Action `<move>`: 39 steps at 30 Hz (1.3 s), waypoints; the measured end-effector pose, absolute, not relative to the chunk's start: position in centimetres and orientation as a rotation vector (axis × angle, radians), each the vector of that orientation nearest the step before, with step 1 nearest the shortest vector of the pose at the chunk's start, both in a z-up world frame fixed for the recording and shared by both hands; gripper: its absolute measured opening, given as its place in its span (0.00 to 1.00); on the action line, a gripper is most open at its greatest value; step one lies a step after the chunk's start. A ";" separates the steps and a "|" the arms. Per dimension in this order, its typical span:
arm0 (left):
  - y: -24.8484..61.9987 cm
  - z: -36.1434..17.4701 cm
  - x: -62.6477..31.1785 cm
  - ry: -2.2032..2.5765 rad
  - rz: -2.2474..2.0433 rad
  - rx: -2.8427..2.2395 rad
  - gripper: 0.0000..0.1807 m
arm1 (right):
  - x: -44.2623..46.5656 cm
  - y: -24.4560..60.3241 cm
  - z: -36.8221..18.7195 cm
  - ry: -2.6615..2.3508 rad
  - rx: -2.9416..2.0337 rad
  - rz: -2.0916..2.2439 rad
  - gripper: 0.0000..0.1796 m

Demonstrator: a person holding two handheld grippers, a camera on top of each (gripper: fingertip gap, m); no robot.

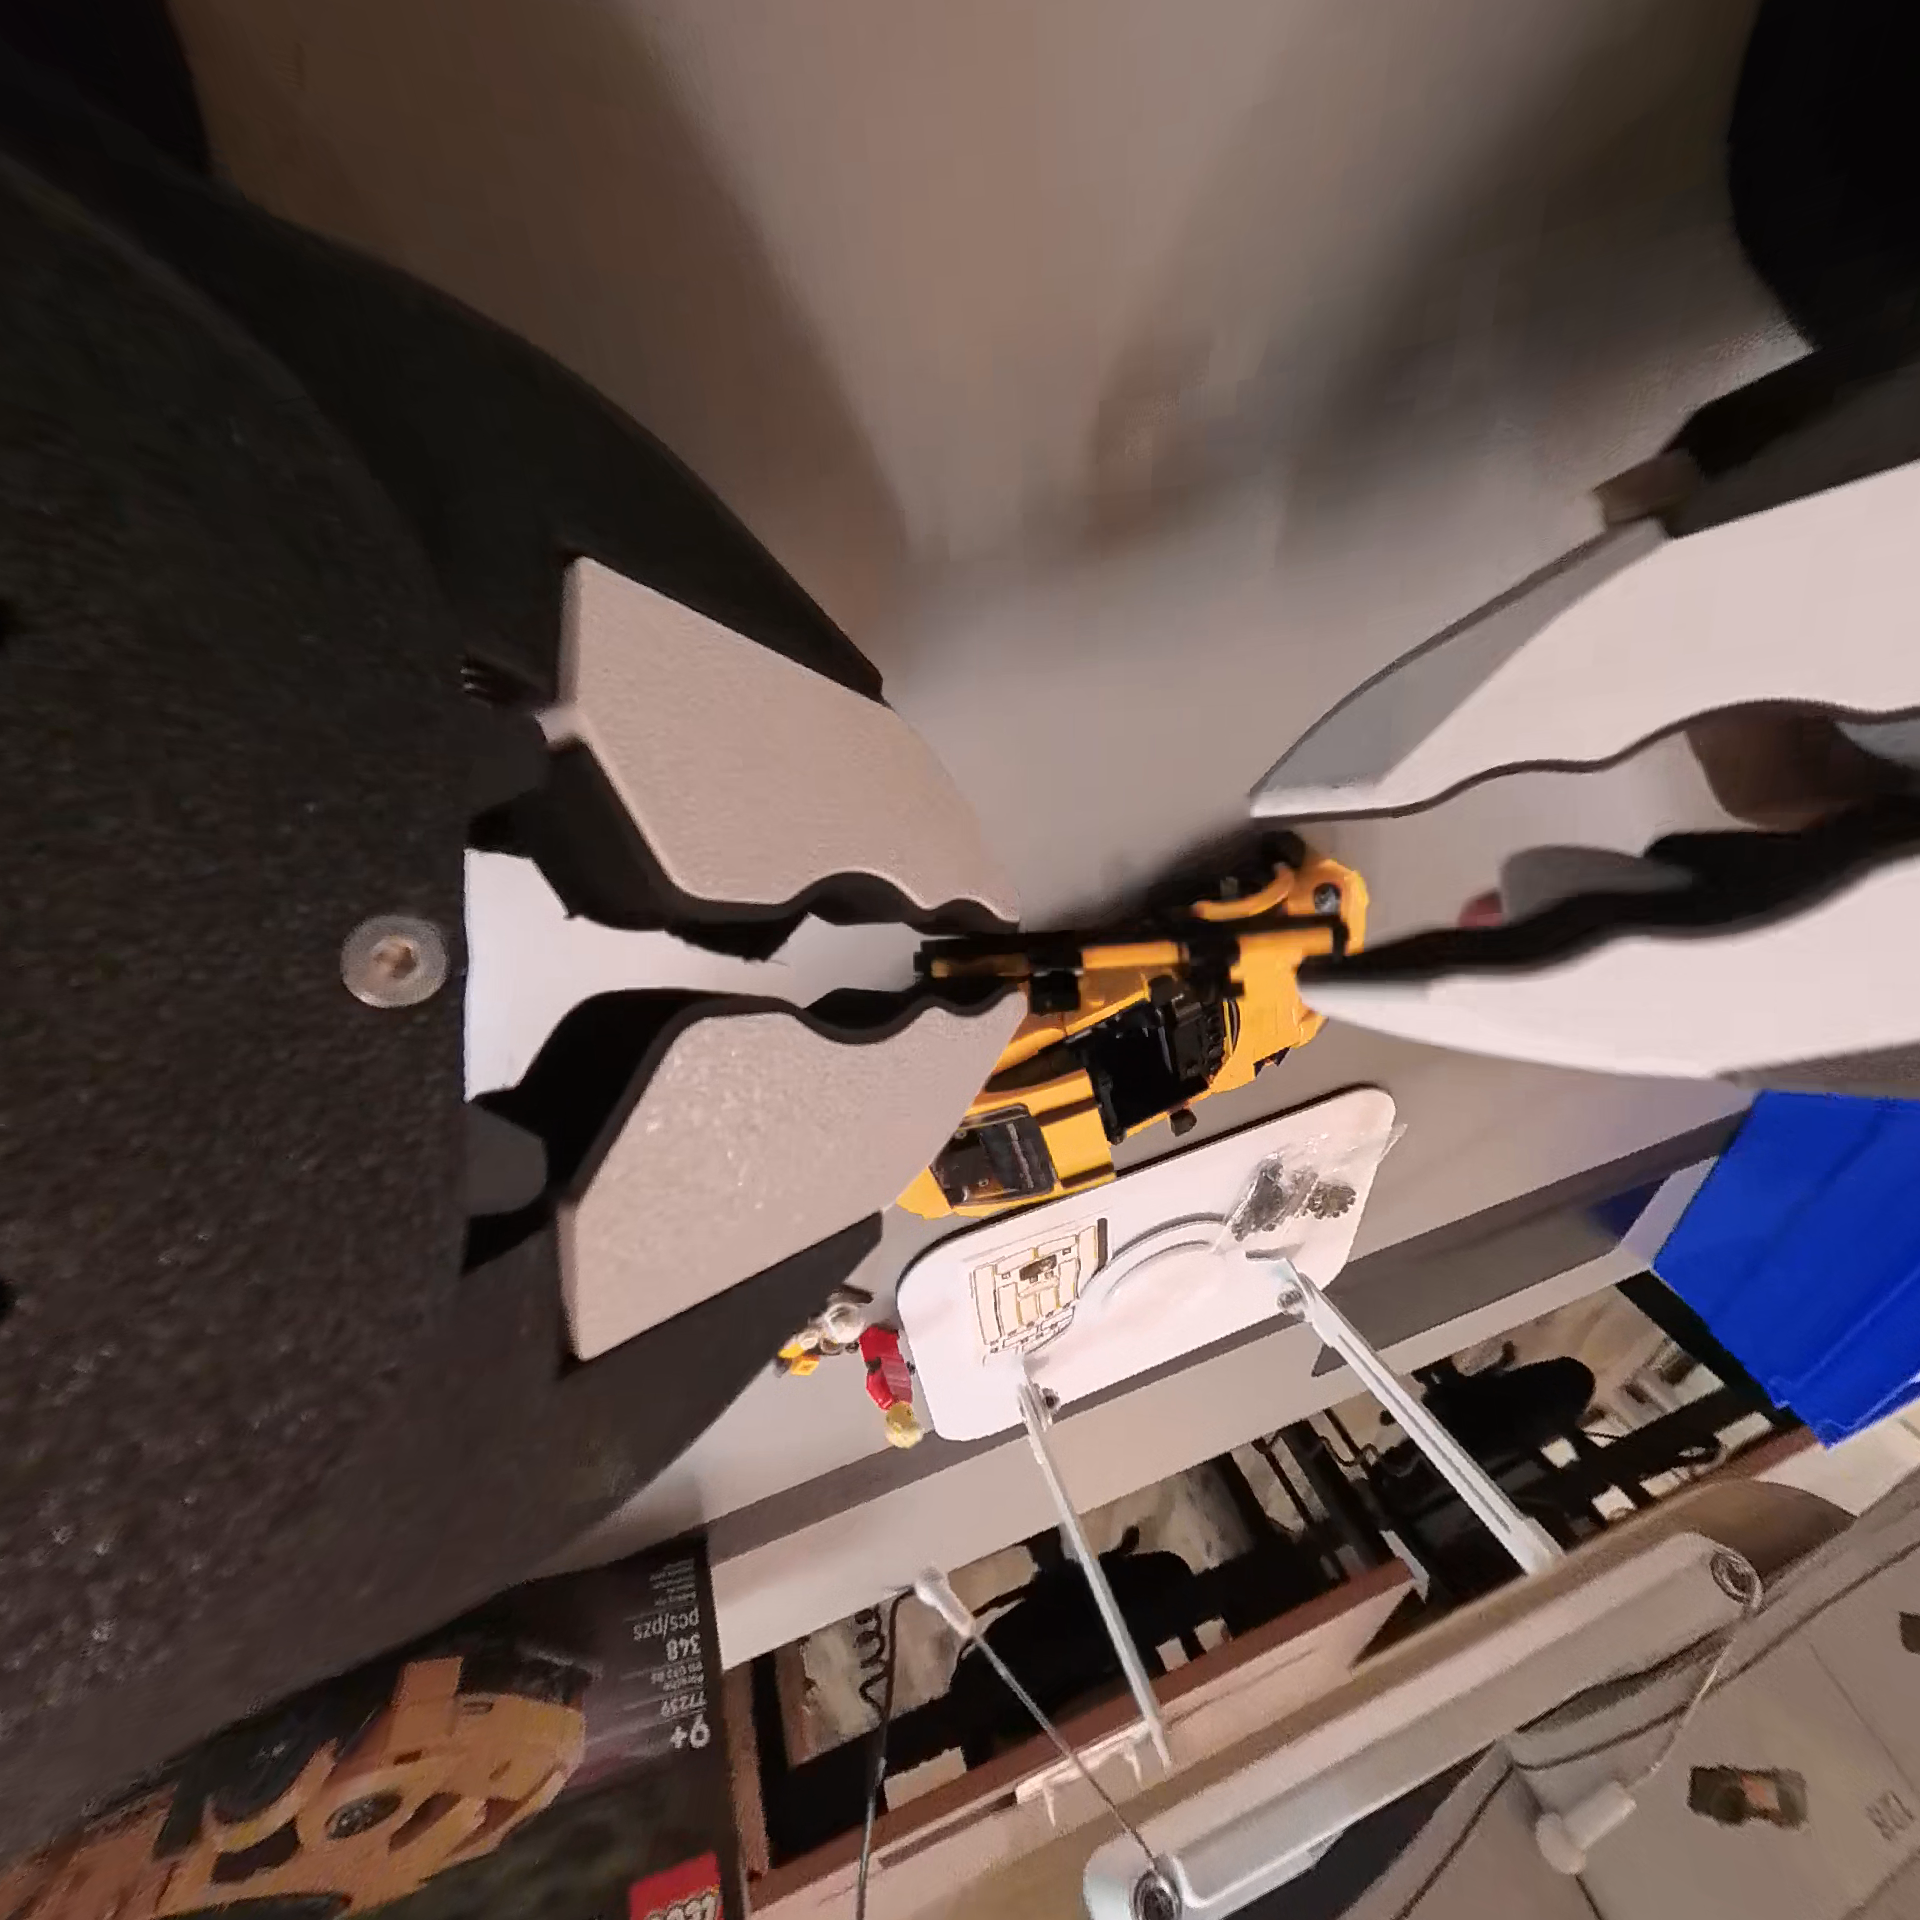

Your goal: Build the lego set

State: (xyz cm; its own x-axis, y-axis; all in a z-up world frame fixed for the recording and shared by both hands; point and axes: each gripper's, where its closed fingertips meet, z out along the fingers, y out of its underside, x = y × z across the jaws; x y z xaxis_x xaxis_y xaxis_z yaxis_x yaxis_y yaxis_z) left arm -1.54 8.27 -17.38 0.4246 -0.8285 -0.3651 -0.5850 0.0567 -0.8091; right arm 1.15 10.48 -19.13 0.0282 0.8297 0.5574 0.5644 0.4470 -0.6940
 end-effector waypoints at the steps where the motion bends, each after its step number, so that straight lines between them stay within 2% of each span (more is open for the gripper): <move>1: 8.4 -17.3 -1.7 1.240 -0.330 -1.655 0.18 | 1.3 10.6 -19.1 -1.642 -1.221 0.315 0.03; 3: 8.5 -16.9 -2.1 1.188 -0.395 -1.686 0.17 | 1.7 10.9 -18.9 -1.618 -1.202 0.297 0.03; 7: 9.2 -17.0 -3.3 1.054 -0.491 -1.831 0.00 | 2.2 11.9 -18.0 -1.562 -1.146 0.201 0.03; 18: 9.9 -21.2 -4.4 0.928 -0.545 -2.138 0.00 | 0.4 10.8 -14.6 -1.459 -1.004 0.061 0.04; 39: 8.7 -21.4 -1.5 0.939 -0.590 -2.118 0.00 | -1.6 11.0 -13.7 -1.420 -0.989 0.021 0.04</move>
State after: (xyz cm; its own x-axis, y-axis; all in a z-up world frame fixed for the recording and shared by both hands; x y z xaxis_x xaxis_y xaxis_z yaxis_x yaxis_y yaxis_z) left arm -1.52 8.72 -21.37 0.6274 -0.7709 0.1100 -0.4342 -0.4636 -0.7723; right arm -1.60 10.99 -13.69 0.2193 0.5559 0.8018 0.5317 0.6210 -0.5759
